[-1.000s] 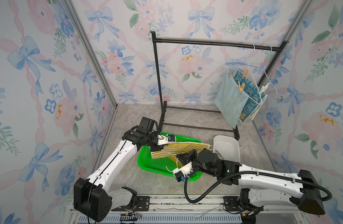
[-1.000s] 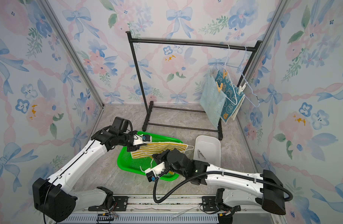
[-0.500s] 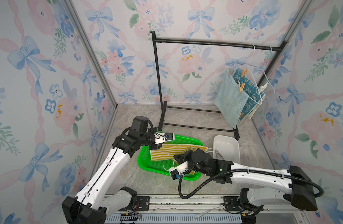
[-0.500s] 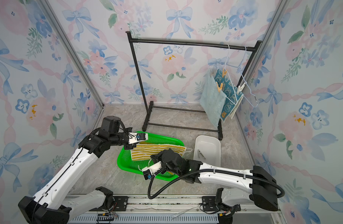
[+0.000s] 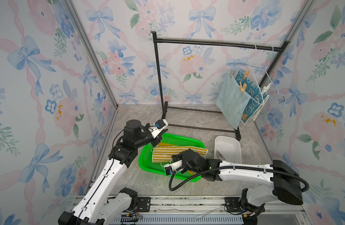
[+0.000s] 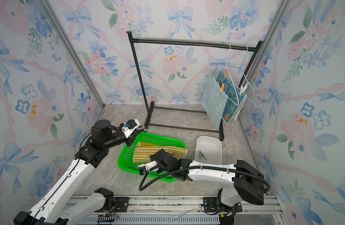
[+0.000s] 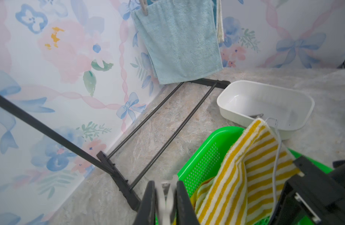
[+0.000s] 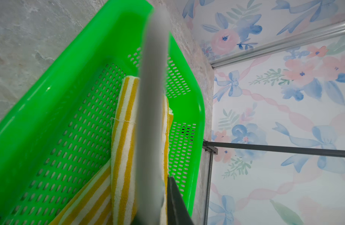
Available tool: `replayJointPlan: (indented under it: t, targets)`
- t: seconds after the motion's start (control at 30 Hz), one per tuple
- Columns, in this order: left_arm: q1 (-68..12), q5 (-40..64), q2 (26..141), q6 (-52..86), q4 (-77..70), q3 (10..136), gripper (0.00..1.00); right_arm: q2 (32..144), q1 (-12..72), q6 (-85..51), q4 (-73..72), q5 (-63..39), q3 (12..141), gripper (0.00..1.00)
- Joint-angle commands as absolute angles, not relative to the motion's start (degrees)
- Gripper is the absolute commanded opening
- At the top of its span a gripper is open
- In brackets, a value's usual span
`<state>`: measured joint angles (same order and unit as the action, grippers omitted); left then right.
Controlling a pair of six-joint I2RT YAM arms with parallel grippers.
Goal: Remove the clothespins securing towels to the hanger
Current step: Place the hanger in the basket.
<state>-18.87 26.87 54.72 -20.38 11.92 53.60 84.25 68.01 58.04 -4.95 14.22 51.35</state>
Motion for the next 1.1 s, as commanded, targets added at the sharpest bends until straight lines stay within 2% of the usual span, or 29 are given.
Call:
replayJointPlan:
  t: [0.0, 0.17, 0.57, 0.7, 0.87, 1.07]
  targets:
    - [-16.97, 28.24, 53.2, -2.38, 4.52, 51.12, 0.0, 84.86, 67.46, 55.0, -3.03, 14.94, 52.23, 0.18]
    - [-15.83, 31.09, 53.24, 14.67, -1.53, 47.49, 0.0, 83.92, 67.43, 53.22, -0.28, 14.49, 51.09, 0.28]
    - [-15.74, 36.46, 53.79, 30.96, -5.99, 43.56, 0.0, 77.29, 67.2, 48.15, 9.83, 13.89, 50.65, 0.63]
    - [-15.78, 38.22, 53.58, 34.48, -9.16, 42.63, 0.06, 73.38, 66.27, 45.58, 11.66, 13.61, 50.12, 0.74]
    - [-15.8, 39.28, 53.85, 37.68, -12.08, 39.84, 0.16, 68.5, 63.26, 39.33, 10.67, 11.7, 49.51, 0.82]
    - [-16.08, 40.56, 54.1, 38.78, -12.74, 39.38, 0.26, 62.28, 55.97, 29.43, 4.38, 3.25, 47.07, 0.89]
